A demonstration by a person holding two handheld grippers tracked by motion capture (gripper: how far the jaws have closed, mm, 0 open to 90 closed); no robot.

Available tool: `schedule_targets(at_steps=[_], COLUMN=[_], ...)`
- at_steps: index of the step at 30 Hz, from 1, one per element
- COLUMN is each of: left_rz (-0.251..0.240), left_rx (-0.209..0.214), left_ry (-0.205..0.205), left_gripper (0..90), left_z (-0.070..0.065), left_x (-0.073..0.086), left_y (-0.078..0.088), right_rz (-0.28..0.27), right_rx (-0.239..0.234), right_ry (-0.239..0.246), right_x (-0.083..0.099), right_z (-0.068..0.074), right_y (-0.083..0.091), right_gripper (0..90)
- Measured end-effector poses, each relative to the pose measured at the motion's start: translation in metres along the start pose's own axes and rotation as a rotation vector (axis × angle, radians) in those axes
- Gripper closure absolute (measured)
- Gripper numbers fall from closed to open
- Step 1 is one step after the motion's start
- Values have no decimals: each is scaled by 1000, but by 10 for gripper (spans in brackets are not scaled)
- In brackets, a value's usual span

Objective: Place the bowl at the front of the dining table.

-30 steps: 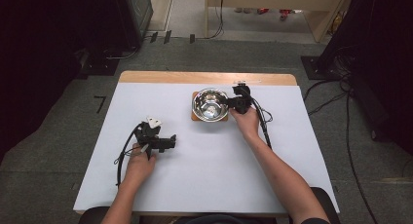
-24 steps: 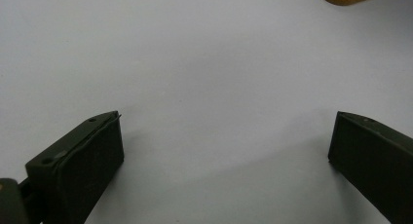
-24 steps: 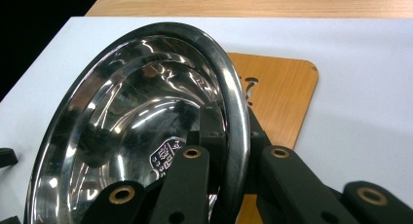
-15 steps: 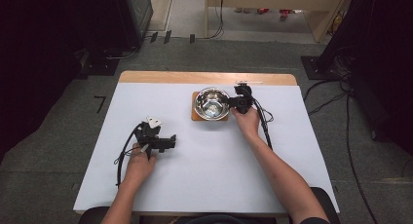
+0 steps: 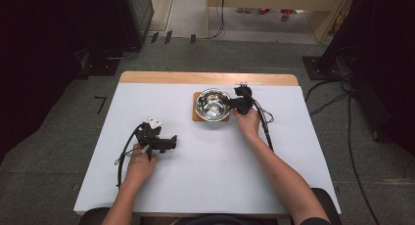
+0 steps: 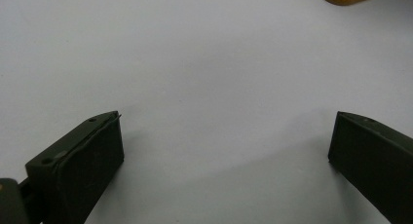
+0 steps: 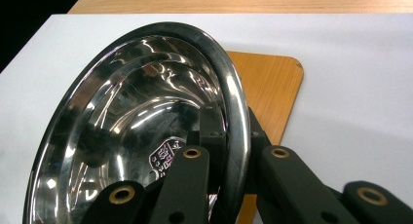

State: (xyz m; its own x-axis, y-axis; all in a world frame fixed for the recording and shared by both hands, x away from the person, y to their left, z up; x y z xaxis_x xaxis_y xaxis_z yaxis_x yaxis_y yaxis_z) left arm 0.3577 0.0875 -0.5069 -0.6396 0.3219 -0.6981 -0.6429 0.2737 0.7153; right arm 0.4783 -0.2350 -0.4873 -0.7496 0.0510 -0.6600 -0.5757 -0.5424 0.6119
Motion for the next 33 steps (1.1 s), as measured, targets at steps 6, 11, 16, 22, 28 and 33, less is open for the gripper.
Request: schedule_targets(at_steps=[6,11,16,22,28,33], left_rz=[0,0,0,0,0,0], left_rx=[0,0,0,0,0,0], left_ry=[0,0,0,0,0,0], left_gripper=[0,0,0,0,0,0], left_z=[0,0,0,0,0,0], left_x=[0,0,0,0,0,0], left_y=[0,0,0,0,0,0], right_rz=[5,1,-2,-19,-19,-18], right_rx=[12,18,18,18,12,5], right_ry=[5,12,18,31,27,12], right_x=[2,2,3,3,4,4], right_z=[-2,-2,-1,-1,-2,-3], right_y=[-3,-5,-5,-7,-8,-9], right_gripper=[864,865,864,852,811,776])
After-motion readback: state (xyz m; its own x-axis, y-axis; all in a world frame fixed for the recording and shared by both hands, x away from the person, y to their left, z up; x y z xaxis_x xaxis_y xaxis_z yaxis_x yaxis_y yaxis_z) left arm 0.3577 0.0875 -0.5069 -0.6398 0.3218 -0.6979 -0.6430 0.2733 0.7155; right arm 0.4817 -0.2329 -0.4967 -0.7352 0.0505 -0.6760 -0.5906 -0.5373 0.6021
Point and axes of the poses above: each handheld gripper's, and its own axes: y roughly backward along the jaws, x roughly out of its underside, z roughly to its left, the point moved 1 cm from there along -y, roughly forward along the jaws, and after that the axes turned 2 degrees about -y, right-handed, at the moved point
